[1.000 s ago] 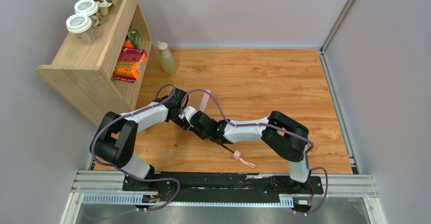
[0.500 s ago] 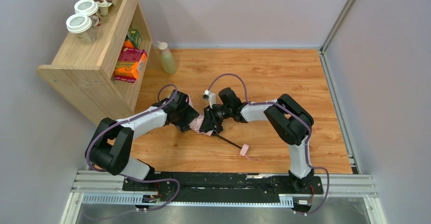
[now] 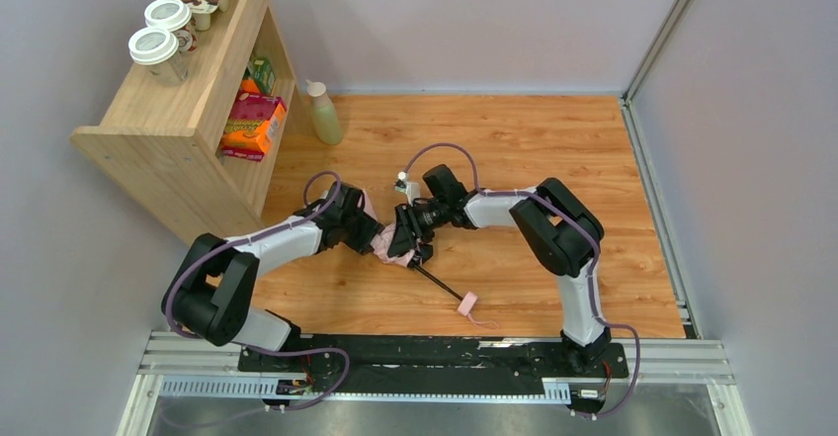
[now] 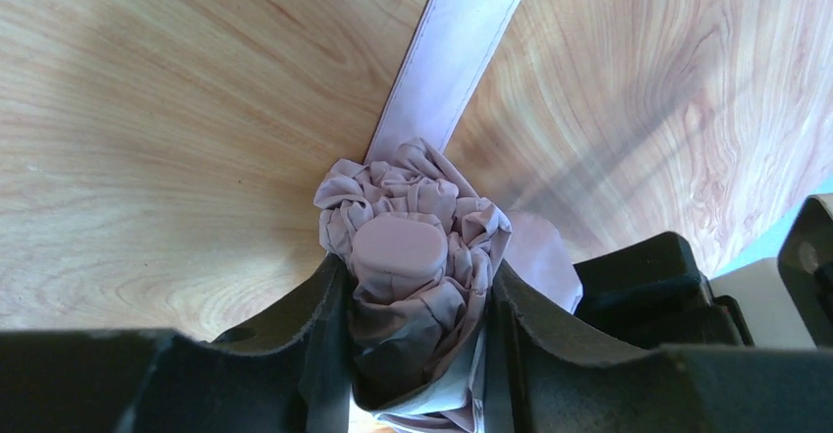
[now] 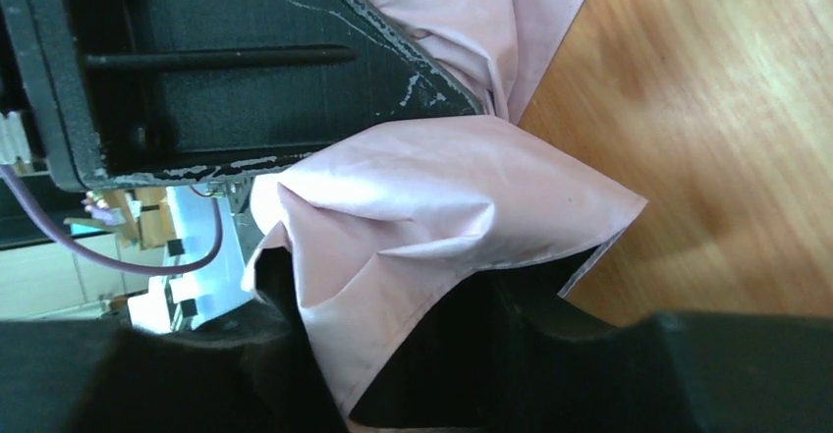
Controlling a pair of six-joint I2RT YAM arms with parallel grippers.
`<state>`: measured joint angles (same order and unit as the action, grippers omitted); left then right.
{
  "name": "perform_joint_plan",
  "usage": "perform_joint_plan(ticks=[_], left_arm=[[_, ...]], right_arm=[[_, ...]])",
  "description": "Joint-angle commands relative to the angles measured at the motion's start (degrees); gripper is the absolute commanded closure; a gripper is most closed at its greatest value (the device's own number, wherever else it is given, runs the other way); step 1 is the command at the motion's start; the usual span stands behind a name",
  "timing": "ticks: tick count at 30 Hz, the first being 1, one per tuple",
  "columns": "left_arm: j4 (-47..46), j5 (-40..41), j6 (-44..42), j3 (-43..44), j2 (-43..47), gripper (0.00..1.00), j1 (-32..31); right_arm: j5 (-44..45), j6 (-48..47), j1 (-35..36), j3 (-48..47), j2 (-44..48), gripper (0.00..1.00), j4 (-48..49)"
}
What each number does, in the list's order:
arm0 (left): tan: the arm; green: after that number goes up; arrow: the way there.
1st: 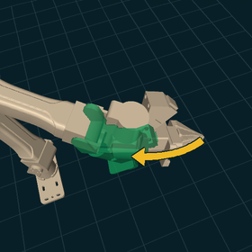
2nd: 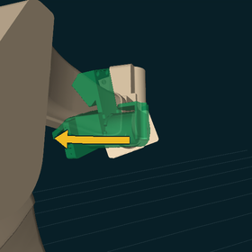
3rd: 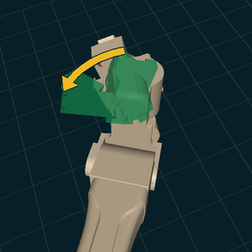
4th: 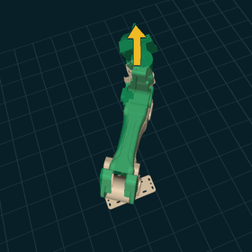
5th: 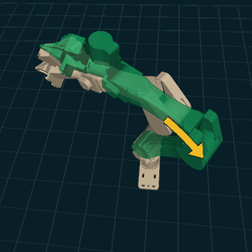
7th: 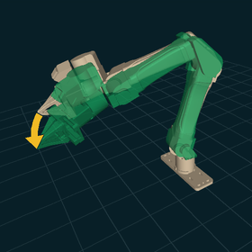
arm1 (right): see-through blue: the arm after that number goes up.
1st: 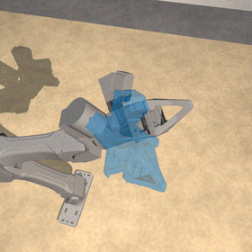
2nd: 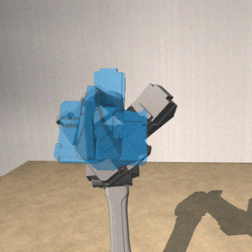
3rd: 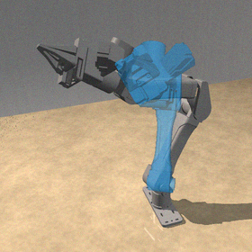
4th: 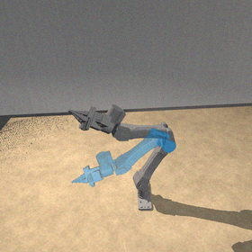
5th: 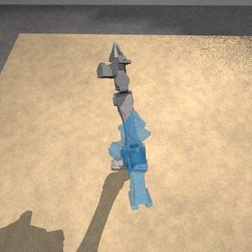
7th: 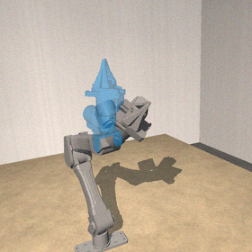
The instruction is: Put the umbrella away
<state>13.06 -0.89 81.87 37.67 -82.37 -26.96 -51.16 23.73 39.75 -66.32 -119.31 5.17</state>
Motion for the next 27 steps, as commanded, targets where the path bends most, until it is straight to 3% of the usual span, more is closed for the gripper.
perform_joint_plan(ticks=[1, 4, 8, 13, 18, 21, 24, 27], left_arm=[[10.4, 0.7, -2.2, -2.4, 0.7, 1.0, -0.7], [11.6, 0.7, -1.6, -1.9, 0.6, 1.0, -0.7], [15.7, 0.0, -1.2, 1.3, -0.9, 1.0, -0.3], [18.1, -1.4, -0.8, 3.2, -1.4, 1.0, 0.4], [20.0, -2.6, -0.7, 4.5, -3.1, 1.0, 0.8], [20.9, -3.3, -0.7, 5.0, -4.6, 1.0, 0.8], [21.2, -3.7, -0.7, 5.0, -4.9, 1.0, 0.8], [21.2, -3.4, -0.4, 4.8, -4.3, 1.0, 0.9]], right_arm=[[17.0, -6.3, -0.8, -0.7, 6.5, 0.41, -16.3], [24.4, -8.9, 1.0, 1.3, 12.6, 0.21, -17.0], [34.7, -14.7, 6.7, 4.9, 19.9, 0.06, -14.8], [47.6, -20.5, 16.8, 7.6, 22.2, 0.02, -11.1], [66.1, -27.3, 24.8, 7.0, 18.3, 0.02, -7.1], [71.1, -31.4, 27.7, 5.4, 14.9, 0.05, -6.1], [75.1, -33.1, 28.2, 4.2, 11.5, 0.12, -6.8], [78.7, -34.7, 28.2, 4.4, 9.3, 0.3, -7.2]])
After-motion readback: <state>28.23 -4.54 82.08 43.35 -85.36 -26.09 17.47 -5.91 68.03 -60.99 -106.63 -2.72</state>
